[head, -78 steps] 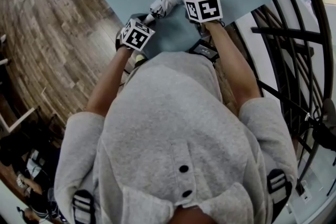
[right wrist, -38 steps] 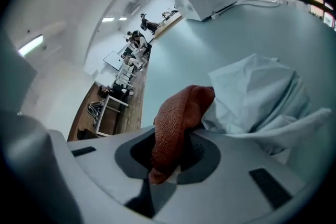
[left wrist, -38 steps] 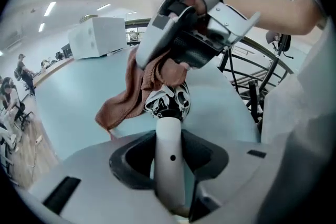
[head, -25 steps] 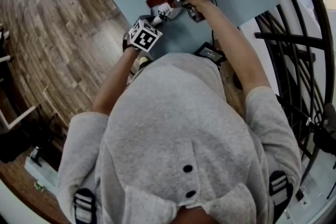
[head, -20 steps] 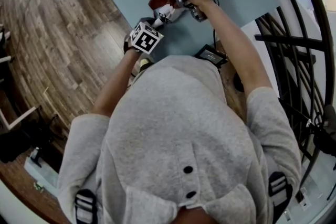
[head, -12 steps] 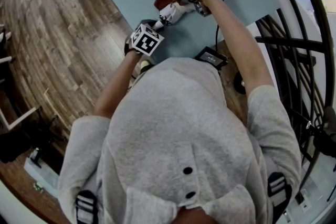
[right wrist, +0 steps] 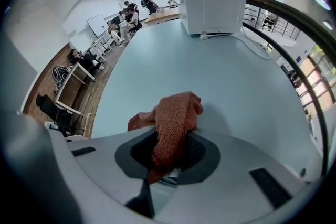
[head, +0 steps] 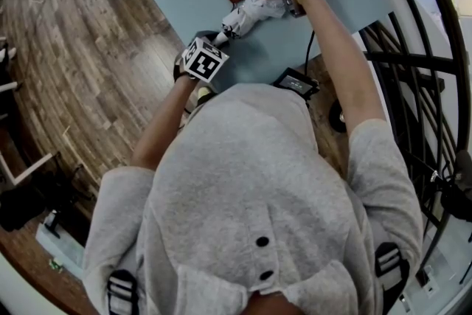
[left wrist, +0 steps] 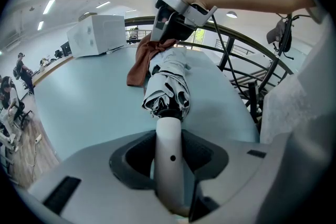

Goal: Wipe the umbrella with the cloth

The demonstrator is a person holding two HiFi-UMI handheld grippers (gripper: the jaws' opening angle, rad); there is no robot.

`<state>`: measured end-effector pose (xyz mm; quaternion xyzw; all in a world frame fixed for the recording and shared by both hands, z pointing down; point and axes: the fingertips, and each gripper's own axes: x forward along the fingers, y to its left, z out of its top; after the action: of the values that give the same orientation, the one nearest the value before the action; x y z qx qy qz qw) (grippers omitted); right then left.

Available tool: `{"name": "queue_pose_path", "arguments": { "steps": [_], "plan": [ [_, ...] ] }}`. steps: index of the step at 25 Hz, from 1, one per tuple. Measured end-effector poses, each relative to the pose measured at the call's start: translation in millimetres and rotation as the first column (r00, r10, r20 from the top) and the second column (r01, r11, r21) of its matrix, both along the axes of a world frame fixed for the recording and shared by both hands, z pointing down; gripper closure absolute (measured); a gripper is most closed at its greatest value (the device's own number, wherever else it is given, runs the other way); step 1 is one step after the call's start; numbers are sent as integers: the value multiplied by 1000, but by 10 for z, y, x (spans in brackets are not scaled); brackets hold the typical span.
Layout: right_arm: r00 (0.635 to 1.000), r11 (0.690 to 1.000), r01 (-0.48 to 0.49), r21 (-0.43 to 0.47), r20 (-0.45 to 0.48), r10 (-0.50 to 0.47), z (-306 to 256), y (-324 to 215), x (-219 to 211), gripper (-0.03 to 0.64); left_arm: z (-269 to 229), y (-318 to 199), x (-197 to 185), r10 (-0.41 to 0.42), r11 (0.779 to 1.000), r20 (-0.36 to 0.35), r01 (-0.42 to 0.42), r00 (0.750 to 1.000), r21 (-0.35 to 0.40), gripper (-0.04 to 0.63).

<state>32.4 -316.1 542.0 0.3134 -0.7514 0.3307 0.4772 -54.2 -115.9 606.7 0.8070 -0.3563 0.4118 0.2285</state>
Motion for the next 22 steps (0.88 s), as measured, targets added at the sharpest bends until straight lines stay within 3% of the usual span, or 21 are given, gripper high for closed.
{"name": "queue_pose_path", "arguments": {
  "steps": [8, 15, 18, 22],
  "plan": [
    [993, 992, -120, 37, -4, 120, -52, -239, 427, 543, -3, 25, -27, 3, 1000, 7, -3, 1000, -10, 439],
    [975, 966, -95, 239, -171, 139, -27, -380, 1132, 545, 10, 26, -29, 4, 1000, 9, -4, 1000, -10, 439],
    [980, 942, -96, 322, -134, 146, -113, -333, 1281, 545, 10, 18, -36, 5, 1000, 8, -5, 1000, -9, 439],
    [994, 927, -80, 365, -42, 103, -147, -26, 1200, 545, 13, 10, -40, 7, 1000, 10, -7, 1000, -7, 439]
  ]
}}
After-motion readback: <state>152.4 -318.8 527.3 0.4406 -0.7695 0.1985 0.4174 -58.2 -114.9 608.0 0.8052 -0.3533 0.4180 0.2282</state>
